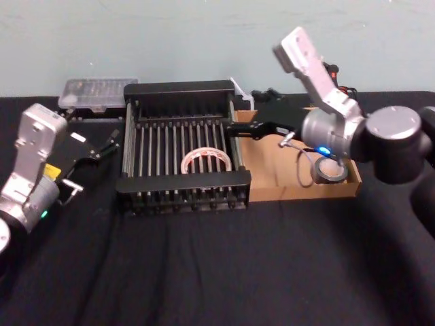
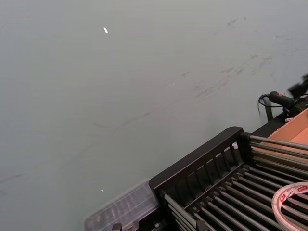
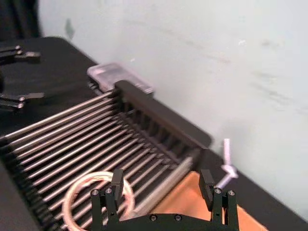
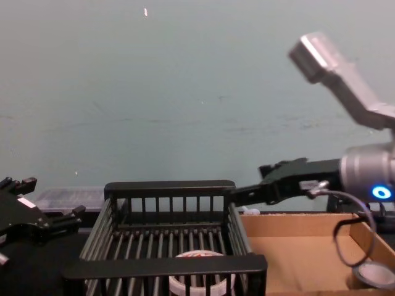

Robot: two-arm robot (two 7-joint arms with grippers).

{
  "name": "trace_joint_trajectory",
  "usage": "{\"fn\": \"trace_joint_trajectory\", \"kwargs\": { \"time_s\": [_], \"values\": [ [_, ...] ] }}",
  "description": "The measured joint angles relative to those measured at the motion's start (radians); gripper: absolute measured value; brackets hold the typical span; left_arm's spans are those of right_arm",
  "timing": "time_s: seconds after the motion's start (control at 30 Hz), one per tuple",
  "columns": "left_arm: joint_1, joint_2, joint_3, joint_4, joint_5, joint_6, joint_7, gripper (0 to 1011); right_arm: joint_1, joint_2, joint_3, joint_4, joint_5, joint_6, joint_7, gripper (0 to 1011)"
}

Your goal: Pick up the white tape and place it into the black box , Pick up the silver tape and place it into the brown box.

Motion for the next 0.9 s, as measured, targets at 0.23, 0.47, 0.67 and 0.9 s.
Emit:
{"fn": "trace_joint_trajectory", "kwargs": {
  "time_s": [0.23, 0.47, 0.67, 0.9],
  "values": [
    [0.0, 0.0, 0.0, 0.0, 0.0, 0.0, 0.0, 1001, -0.124, 0.061, 0.083, -0.121, -0.005, -0.071, -0.065, 1002],
    [0.0, 0.0, 0.0, 0.0, 0.0, 0.0, 0.0, 1001, -0.285, 0.126, 0.166, -0.225, -0.018, -0.15, -0.126, 1002],
    [0.0, 0.0, 0.0, 0.0, 0.0, 0.0, 0.0, 1001, -0.419, 0.162, 0.221, -0.29, -0.039, -0.241, -0.173, 1002],
    [0.0, 0.0, 0.0, 0.0, 0.0, 0.0, 0.0, 1001, -0.518, 0.166, 0.273, -0.325, -0.051, -0.316, -0.206, 1002]
  ]
}}
